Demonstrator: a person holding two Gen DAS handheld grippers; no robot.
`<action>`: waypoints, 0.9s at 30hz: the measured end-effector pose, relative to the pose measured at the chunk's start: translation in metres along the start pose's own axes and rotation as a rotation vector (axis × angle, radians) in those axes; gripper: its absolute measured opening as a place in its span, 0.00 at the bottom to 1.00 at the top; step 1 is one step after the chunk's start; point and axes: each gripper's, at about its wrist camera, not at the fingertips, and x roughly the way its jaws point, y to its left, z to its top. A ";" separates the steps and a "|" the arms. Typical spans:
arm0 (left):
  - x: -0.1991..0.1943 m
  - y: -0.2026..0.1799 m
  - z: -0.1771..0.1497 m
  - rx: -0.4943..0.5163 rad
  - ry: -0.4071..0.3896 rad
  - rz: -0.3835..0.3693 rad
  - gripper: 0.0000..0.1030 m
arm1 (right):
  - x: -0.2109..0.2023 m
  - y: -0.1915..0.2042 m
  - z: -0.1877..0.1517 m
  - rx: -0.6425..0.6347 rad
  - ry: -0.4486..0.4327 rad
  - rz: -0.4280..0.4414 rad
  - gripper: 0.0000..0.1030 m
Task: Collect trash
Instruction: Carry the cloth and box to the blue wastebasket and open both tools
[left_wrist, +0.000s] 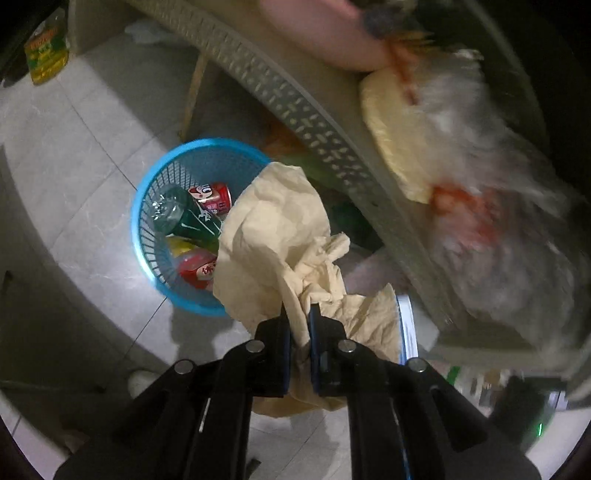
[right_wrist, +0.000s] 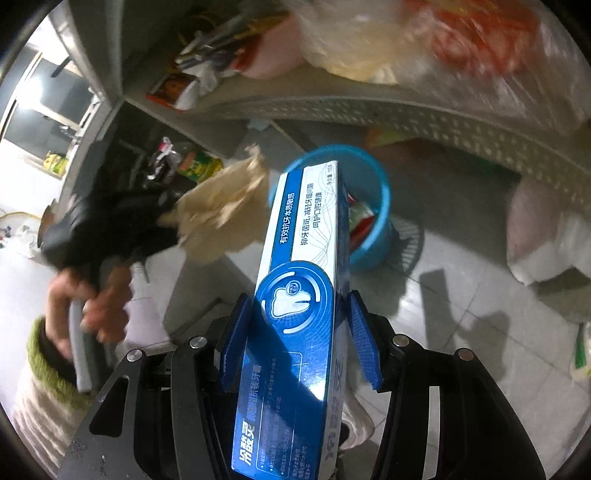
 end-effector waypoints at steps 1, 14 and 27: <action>0.012 0.001 0.008 -0.009 0.012 0.005 0.08 | 0.002 -0.004 0.000 0.008 0.007 -0.006 0.48; 0.005 0.013 0.034 -0.116 -0.083 -0.052 0.53 | 0.030 0.000 0.008 -0.015 0.050 -0.061 0.48; -0.190 0.033 -0.044 -0.004 -0.332 -0.082 0.62 | 0.121 0.070 0.080 -0.380 -0.019 -0.333 0.70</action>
